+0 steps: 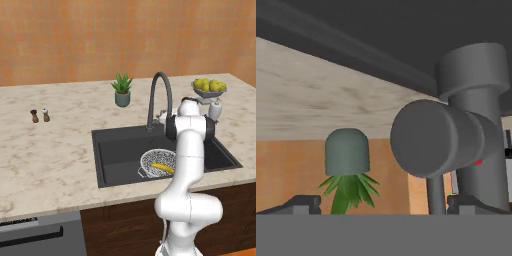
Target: Put the colander in the sink, put the banana in the colander, and turn on the sink faucet and pour water over the colander.
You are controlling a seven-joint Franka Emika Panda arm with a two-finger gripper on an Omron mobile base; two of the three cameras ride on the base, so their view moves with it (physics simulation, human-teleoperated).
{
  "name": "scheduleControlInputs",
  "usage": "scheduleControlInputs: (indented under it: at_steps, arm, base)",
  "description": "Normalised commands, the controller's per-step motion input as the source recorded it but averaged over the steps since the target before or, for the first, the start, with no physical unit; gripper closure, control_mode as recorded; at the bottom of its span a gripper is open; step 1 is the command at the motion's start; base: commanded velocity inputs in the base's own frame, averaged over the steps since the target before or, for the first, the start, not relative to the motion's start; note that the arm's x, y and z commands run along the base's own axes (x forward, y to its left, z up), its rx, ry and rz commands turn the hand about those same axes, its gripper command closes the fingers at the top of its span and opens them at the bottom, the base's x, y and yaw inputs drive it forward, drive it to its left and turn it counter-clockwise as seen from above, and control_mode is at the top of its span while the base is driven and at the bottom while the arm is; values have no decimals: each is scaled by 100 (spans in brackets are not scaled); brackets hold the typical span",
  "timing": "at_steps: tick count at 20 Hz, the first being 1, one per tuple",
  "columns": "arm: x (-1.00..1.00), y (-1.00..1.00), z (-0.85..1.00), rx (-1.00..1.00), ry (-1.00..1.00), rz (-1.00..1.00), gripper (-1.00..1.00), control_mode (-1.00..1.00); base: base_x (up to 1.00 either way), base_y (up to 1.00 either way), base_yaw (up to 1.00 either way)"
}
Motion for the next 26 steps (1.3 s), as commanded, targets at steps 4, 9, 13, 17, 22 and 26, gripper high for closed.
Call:
scheduleControlInputs:
  at_steps: [4,9,13,17,22,26]
  arm:
    - [38,0,0,0,0,0,-100,-100]
    - [39,0,-1,0,0,-3,100,-100]
    - [26,-5,-5,0,0,-11,100,-100]
    - [18,-34,-6,0,0,-21,100,-100]
    - [29,-76,-7,0,0,-25,100,-100]
    - [40,-100,-8,2,0,-24,100,-100]
  base:
    - [0,0,0]
    - [0,0,0]
    - [0,0,0]
    - [0,0,0]
    - [0,0,0]
    - [0,0,0]
